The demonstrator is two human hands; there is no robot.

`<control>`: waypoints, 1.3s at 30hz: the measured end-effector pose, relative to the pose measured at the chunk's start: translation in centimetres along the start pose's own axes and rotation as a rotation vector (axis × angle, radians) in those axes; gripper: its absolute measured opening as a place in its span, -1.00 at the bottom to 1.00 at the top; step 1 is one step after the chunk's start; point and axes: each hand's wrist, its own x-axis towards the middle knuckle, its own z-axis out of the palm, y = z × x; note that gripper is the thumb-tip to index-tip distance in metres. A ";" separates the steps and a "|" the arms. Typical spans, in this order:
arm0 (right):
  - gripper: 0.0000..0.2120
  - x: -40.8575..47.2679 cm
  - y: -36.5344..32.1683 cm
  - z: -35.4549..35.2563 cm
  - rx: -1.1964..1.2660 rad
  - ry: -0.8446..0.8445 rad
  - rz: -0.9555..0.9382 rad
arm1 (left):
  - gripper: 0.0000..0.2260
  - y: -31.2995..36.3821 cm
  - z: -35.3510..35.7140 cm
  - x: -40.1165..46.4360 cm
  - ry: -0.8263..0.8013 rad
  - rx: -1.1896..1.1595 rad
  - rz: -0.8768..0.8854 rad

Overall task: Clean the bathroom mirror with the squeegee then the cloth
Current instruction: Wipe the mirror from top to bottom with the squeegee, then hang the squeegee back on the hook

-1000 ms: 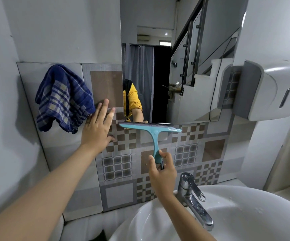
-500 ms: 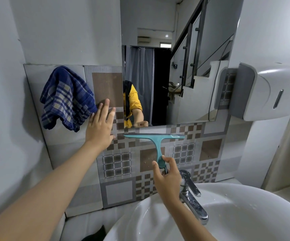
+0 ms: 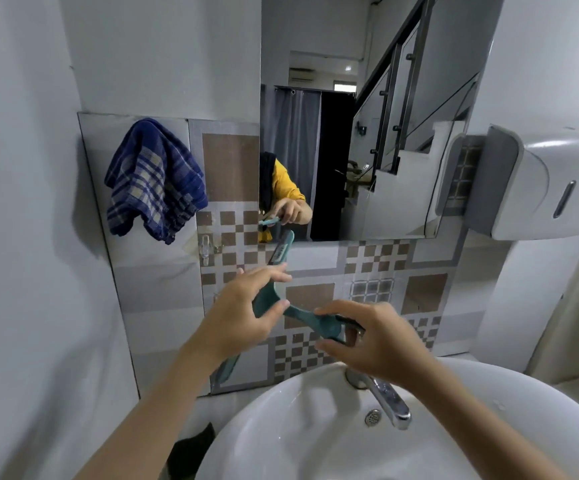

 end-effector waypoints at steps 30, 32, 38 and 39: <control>-0.24 12.6 -3.8 8.3 0.707 0.079 -0.012 | -0.67 -6.4 -1.2 -6.2 0.308 -0.027 -0.237; -0.21 13.5 -4.2 9.8 0.708 0.043 0.005 | -0.65 -7.6 -1.0 -6.8 0.346 -0.021 -0.259; -0.20 15.5 -4.3 13.6 0.657 -0.027 0.061 | -0.61 -10.6 -0.2 -8.0 0.393 -0.051 -0.360; -0.20 15.7 -4.3 14.0 0.643 -0.039 0.070 | -0.61 -10.9 0.0 -8.1 0.393 -0.063 -0.378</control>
